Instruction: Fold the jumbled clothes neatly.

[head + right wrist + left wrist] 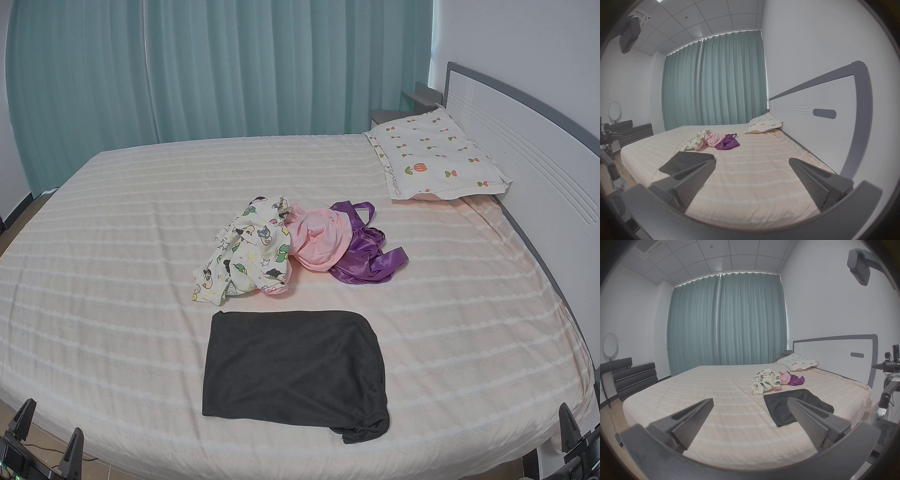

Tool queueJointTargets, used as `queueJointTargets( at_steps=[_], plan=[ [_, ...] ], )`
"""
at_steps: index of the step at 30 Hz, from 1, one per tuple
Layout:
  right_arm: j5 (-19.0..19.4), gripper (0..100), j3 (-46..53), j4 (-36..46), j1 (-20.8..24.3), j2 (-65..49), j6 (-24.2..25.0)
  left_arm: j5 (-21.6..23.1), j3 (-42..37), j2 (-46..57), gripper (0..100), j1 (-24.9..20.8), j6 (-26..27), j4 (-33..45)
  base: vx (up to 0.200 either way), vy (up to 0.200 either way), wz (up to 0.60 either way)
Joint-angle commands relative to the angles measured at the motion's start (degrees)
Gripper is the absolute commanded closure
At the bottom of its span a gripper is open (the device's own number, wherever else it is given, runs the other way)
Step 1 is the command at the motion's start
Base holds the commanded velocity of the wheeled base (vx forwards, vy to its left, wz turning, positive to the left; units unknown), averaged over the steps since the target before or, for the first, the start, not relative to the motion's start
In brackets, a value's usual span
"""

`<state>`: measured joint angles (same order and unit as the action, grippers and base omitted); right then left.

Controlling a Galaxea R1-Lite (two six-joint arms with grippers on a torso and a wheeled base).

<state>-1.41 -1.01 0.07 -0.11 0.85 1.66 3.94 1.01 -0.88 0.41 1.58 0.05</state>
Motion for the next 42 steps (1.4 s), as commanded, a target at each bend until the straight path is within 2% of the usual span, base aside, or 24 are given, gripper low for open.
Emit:
queueJointTargets(
  at_steps=[1,42],
  plan=[
    [0.0,0,1.0,0.0,0.0,-0.8,0.0,0.0,-1.0,0.8,0,0.0,-0.9,0.0,0.0,0.0,0.0],
    [0.0,0,0.9,0.0,0.0,-0.8,-0.3,-0.1,-1.0,0.8,0,-0.2,-1.1,0.0,0.0,0.0,0.0]
  ],
)
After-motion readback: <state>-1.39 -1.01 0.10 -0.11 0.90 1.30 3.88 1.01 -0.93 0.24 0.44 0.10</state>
